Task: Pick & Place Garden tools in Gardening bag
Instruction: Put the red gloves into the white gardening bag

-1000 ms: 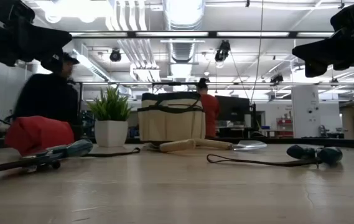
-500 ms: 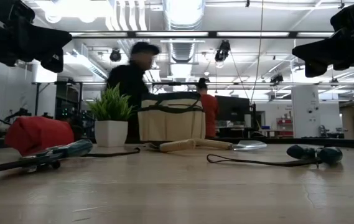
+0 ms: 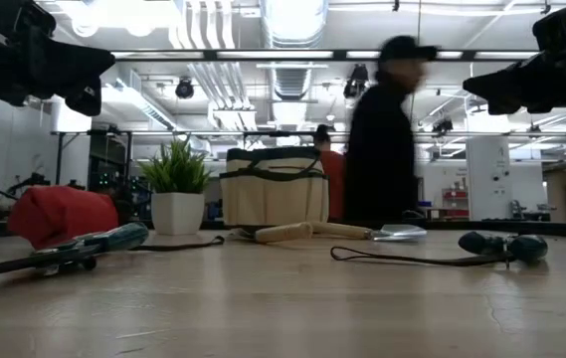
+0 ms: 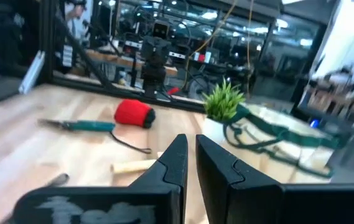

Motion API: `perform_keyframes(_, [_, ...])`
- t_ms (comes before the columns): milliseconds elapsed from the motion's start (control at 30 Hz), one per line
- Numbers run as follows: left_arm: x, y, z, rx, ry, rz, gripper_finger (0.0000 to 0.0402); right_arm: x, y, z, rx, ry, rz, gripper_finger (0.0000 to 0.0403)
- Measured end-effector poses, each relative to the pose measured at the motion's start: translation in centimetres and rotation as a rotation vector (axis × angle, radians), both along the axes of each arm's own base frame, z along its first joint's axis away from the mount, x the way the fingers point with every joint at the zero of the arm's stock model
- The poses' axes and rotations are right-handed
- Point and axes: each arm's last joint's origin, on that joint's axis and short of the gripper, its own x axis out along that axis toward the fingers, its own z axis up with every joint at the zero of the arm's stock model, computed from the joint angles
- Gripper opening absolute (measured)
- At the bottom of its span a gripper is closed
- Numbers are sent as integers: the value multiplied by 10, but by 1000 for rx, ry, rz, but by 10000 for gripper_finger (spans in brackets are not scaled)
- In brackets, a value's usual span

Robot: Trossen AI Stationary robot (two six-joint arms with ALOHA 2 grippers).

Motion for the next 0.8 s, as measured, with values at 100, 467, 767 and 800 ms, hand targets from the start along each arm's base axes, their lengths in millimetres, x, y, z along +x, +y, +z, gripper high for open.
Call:
perform_keyframes(100, [0,0,0,0,0,0,35,0,0,0,-70,4,-3,29])
perform_keyframes(467, [0,0,0,0,0,0,35,0,1,8,312,-93,52,29])
perform_keyframes(767, [0,0,0,0,0,0,35,-2,1,32,597,-344,147,29])
perform_keyframes(800, [0,0,0,0,0,0,35,-2,1,33,603,-348,150,29])
